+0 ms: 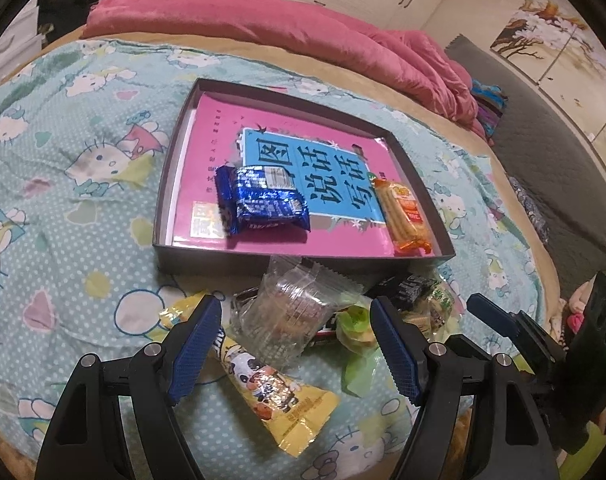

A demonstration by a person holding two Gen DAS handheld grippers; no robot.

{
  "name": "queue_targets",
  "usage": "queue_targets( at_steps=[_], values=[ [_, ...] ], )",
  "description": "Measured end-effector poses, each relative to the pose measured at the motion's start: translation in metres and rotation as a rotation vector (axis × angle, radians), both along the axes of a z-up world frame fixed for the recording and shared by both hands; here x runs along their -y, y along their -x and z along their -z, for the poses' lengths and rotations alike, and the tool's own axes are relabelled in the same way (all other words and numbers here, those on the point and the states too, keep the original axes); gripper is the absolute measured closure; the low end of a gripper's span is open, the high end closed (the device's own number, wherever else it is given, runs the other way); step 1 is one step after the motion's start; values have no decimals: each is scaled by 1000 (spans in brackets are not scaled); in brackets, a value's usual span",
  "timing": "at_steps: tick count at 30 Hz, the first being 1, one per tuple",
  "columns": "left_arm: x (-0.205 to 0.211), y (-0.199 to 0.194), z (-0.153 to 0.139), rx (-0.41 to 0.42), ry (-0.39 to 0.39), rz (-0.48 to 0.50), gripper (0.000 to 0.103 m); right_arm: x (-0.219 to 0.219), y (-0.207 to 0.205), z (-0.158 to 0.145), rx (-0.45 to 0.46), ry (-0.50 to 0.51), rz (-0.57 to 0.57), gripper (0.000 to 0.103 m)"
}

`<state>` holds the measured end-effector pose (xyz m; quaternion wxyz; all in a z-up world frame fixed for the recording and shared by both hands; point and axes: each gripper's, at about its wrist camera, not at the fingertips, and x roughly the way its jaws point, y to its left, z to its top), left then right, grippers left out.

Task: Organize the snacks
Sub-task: 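Grasp the clear candy bag with the left tool while the right tool grasps the round pastry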

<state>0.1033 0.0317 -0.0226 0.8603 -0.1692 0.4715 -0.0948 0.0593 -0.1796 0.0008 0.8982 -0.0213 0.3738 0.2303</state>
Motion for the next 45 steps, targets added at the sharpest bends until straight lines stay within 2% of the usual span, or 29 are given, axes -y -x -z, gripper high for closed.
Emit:
queue_targets(
  at_steps=[10, 19, 23, 28, 31, 34, 43, 45],
  values=[
    [-9, 3, 11, -36, 17, -19, 25, -4, -2, 12, -49, 25, -15, 33],
    [-10, 6, 17, -41, -13, 8, 25, -11, -4, 29, -91, 66, -34, 33],
    [-9, 5, 18, -36, -47, 18, 25, -14, -5, 36, -107, 79, -40, 33],
    [2, 8, 8, 13, -117, 57, 25, -15, -7, 40, -110, 87, -42, 34],
    [7, 10, 0, 46, -144, 76, 25, -17, -8, 43, -110, 99, -45, 39],
    [5, 9, -3, 59, -130, 89, 25, -14, -11, 45, -118, 83, -34, 44],
    [0, 1, 3, 41, -127, 145, 25, -18, -17, 52, -100, 115, -34, 50],
    [3, 1, 6, 34, -134, 164, 25, -20, -19, 55, -106, 118, -35, 57]
  ],
)
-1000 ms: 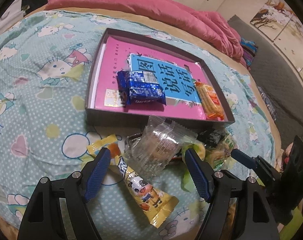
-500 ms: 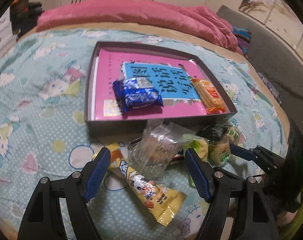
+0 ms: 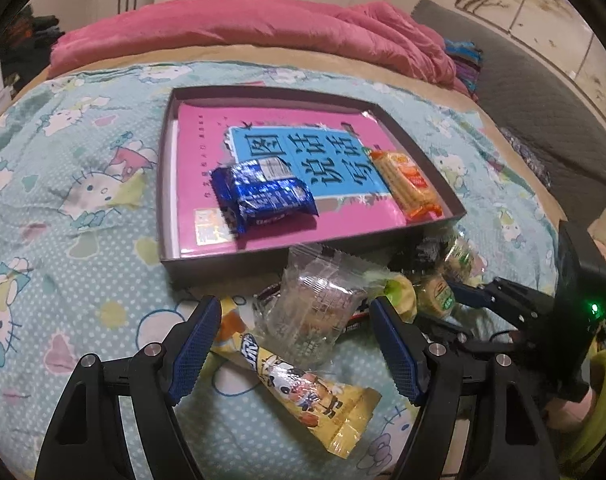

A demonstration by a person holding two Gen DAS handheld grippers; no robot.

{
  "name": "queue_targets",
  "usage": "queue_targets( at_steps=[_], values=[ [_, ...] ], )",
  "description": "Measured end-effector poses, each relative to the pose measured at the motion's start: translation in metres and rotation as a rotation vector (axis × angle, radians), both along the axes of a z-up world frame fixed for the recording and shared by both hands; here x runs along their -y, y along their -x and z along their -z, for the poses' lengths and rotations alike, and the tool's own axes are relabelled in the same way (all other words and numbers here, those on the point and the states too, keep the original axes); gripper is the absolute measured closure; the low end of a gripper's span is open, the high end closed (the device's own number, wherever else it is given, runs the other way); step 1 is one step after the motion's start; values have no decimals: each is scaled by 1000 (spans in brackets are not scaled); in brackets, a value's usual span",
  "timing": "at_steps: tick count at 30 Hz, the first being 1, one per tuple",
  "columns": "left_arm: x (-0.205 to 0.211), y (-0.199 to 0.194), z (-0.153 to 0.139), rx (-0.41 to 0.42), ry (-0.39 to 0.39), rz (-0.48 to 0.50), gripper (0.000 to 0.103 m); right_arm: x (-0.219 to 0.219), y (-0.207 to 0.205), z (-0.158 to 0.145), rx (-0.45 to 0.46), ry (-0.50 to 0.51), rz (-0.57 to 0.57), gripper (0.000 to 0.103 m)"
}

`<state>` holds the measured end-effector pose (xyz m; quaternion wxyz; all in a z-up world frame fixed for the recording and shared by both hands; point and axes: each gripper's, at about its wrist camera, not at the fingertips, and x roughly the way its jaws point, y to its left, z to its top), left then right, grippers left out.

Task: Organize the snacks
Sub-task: 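Grasp the clear candy bag with the left tool while the right tool grasps the round pastry, then carry the candy bag and round pastry into the pink tray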

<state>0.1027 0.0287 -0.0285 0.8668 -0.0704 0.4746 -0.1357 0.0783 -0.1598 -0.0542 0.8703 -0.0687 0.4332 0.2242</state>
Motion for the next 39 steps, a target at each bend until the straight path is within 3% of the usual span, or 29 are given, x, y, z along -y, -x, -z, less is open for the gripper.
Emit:
queue_targets(
  at_steps=[3, 8, 15, 25, 30, 35, 39],
  values=[
    [4, -2, 1, 0, -6, 16, 25, 1, -6, 6, -18, 5, 14, 67],
    [7, -7, 5, -3, 3, 20, 34, 7, -6, 3, -24, -29, 20, 68],
    [5, -12, 12, -28, 74, 1, 45, 19, -1, -10, -2, -87, 32, 68],
    [9, -14, 13, -22, 92, -2, 47, 25, 0, -26, 20, -145, 49, 68],
    [8, -15, 12, -20, 167, -29, 50, 22, 0, -36, 34, -152, 60, 68],
    [13, -13, 8, -3, 160, -22, 51, 20, 0, -40, 34, -157, 75, 68],
    [1, -11, 3, -2, 212, -45, 52, 19, -2, -45, 48, -142, 94, 68]
  ],
)
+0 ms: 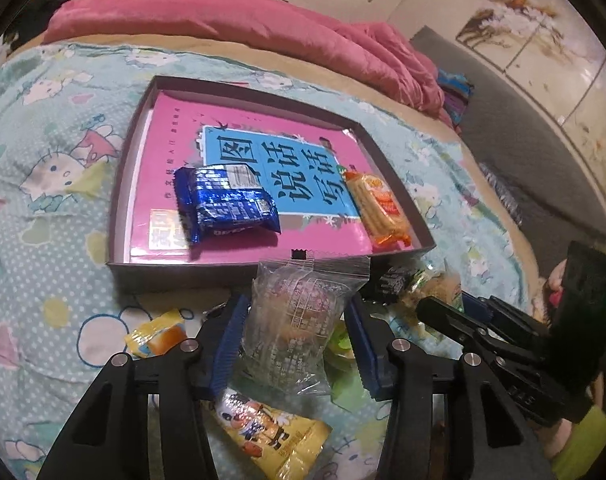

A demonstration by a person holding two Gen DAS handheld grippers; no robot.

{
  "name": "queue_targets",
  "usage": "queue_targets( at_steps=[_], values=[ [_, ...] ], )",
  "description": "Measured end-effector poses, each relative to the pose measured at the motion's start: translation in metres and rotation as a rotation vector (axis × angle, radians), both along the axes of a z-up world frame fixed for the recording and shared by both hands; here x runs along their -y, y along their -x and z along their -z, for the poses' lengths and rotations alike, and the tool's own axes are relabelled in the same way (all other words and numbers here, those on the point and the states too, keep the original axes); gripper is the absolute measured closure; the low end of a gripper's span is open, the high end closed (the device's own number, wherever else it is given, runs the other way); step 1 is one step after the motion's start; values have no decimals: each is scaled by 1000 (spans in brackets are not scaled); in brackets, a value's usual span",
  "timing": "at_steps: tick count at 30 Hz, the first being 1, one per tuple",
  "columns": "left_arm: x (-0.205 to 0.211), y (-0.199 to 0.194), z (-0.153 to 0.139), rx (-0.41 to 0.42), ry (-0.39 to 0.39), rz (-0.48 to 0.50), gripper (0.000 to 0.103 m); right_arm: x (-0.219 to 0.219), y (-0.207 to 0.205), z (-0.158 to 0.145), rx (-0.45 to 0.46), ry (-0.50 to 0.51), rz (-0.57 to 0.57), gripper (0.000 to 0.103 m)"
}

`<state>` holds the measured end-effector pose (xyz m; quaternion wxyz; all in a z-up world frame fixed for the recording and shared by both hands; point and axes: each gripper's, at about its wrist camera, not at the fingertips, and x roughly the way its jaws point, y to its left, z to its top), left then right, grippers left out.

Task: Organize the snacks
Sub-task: 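Carry the candy bag and round pastry into the pink tray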

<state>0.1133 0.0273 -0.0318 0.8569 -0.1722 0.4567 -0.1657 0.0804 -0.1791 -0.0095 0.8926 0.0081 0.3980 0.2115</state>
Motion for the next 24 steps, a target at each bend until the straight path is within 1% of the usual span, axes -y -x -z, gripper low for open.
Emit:
queue_targets(
  at_steps=[5, 12, 13, 16, 20, 24],
  values=[
    [-13, 3, -16, 53, 32, -35, 52, 3, -6, -6, 12, 1, 31, 68],
    [-31, 3, -31, 94, 47, -84, 52, 8, -11, -16, 31, 1, 54, 68],
    [-33, 3, -32, 97, 43, -93, 52, 9, -12, -18, 33, -1, 59, 68],
    [-39, 4, -39, 128, -3, -132, 52, 10, -15, -23, 43, -7, 70, 68],
    [-47, 3, -49, 167, -29, -166, 52, 6, -18, -28, 54, -13, 69, 68],
    [-54, 0, -52, 170, -25, -187, 52, 0, -20, -32, 59, -18, 62, 68]
  ],
)
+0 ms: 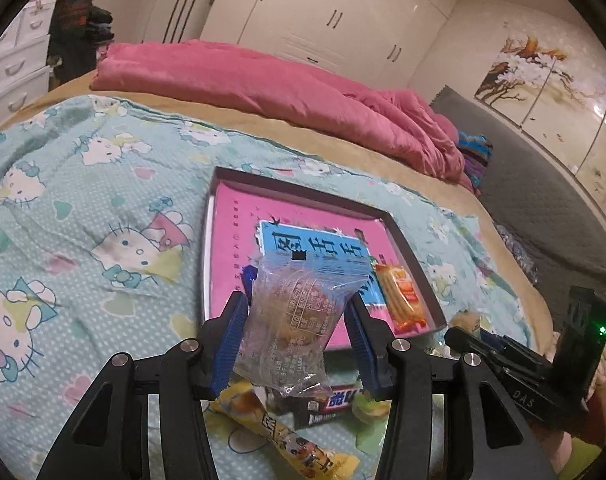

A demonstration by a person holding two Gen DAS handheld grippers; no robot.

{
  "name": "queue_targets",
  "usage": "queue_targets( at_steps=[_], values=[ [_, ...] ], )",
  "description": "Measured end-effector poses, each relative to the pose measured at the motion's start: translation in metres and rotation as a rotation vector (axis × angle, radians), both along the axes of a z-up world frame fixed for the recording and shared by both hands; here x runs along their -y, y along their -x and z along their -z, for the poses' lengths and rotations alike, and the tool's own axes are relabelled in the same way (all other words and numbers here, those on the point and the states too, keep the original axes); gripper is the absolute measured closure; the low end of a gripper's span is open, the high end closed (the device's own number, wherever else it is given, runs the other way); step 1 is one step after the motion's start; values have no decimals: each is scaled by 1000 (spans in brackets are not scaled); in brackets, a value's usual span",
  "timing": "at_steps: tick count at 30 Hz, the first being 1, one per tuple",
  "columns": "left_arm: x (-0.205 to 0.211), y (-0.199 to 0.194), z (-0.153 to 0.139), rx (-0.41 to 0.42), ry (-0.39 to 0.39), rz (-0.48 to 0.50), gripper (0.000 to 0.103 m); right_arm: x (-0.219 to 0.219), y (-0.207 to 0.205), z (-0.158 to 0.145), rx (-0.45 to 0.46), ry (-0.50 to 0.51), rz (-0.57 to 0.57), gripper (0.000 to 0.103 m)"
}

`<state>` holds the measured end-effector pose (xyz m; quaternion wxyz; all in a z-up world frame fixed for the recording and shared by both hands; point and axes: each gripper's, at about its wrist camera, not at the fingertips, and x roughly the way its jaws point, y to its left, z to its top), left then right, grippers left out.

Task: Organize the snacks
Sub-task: 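Carry the candy bag and round pastry into the pink tray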

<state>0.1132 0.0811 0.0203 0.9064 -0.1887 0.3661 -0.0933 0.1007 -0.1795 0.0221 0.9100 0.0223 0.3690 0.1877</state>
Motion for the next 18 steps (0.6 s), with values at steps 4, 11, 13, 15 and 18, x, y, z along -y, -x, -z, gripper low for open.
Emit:
queue_targets(
  at_steps=[4, 11, 13, 15, 18],
  values=[
    [-3, -3, -2, -1, -22, -23, 52, -3, -3, -1, 0, -5, -3, 68],
    [-4, -18, -2, 1, -46, -44, 52, -5, -9, -1, -9, -20, 7, 68],
    [-4, -22, 0, -1, -57, -46, 52, -5, -11, -2, -11, -29, 11, 68],
    [-5, -28, 3, -10, -57, -50, 52, -6, -14, -3, -10, -34, 16, 68],
    [-6, -36, 5, -13, -57, -58, 52, -8, -17, -6, -9, -45, 21, 68]
  ],
)
